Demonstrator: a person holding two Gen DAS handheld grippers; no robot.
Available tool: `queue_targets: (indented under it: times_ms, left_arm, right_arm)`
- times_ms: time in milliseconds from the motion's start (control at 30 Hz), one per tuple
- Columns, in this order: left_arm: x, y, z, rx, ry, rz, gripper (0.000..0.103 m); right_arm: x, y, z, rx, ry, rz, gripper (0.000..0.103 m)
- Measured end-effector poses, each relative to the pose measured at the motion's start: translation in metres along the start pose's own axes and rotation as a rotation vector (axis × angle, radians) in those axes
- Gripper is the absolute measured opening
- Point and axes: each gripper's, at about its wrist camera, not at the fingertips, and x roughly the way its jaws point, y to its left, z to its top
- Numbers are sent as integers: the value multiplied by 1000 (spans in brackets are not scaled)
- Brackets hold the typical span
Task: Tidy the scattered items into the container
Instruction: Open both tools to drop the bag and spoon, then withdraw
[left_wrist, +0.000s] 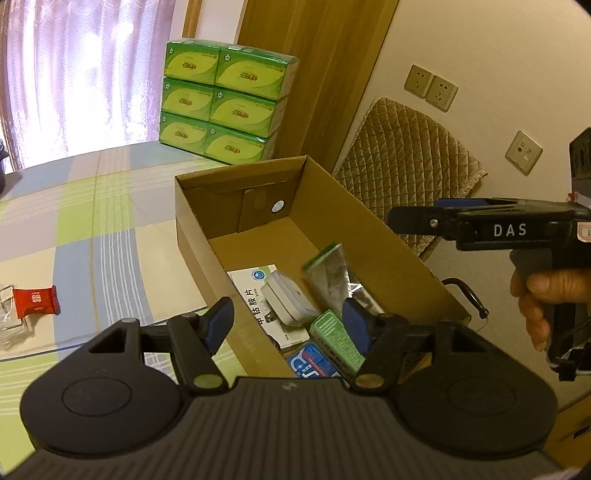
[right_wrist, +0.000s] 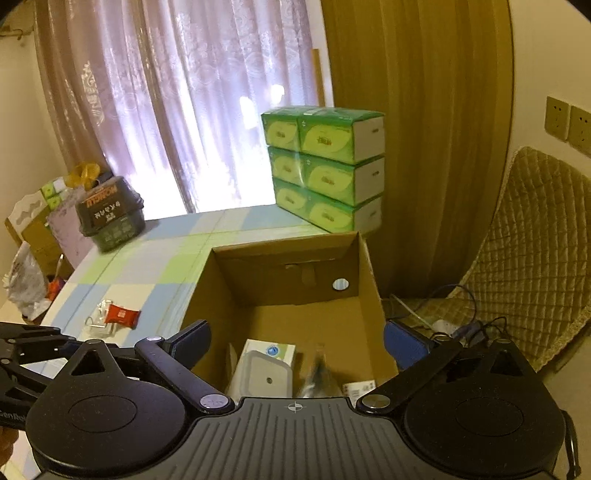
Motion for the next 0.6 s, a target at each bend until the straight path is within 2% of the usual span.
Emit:
queue_targets:
  times_ms: [300,600]
  left_arm:
    - [-12,6,-12,-13,-1,16,64]
    - [-40,14,-39,-30,-8,66,76]
  right_arm:
    - [-17,-5,-17,50,6,1,103]
    - [-38,18,-43,57,15,46,103]
